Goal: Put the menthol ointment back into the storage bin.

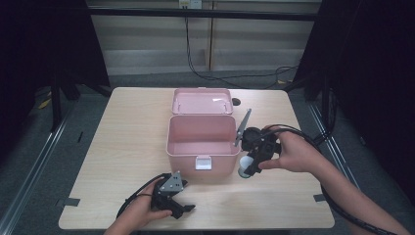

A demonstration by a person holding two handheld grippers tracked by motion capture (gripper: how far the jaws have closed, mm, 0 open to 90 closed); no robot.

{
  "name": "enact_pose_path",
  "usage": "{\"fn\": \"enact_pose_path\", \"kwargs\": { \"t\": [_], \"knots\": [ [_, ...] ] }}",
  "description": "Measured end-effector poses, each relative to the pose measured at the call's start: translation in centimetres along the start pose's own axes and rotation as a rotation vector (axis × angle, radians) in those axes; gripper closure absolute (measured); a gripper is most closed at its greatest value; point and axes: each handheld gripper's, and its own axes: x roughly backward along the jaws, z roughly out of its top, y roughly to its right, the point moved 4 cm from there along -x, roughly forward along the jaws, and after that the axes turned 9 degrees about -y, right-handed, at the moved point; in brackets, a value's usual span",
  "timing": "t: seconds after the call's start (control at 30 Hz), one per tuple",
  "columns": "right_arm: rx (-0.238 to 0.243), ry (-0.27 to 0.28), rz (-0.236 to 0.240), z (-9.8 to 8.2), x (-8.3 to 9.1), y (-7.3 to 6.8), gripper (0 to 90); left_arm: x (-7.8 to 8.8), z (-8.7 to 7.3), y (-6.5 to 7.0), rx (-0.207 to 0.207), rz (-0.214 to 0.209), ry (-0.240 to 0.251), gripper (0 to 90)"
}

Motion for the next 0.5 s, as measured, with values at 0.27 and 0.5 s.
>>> {"fn": "enact_pose_path", "kwargs": {
  "t": [0.27, 0.5],
  "knots": [
    [-0.017, -0.017, 0.003, 0.7, 1.9, 0.7, 50.3, 0.0, 0.0, 0.0, 0.000, 0.000, 0.000, 15.4],
    [-0.044, -0.020, -0.008, 1.7, 3.4, 1.5, 50.3, 0.0, 0.0, 0.0, 0.002, -0.001, -0.002, 15.4]
  ]
}}
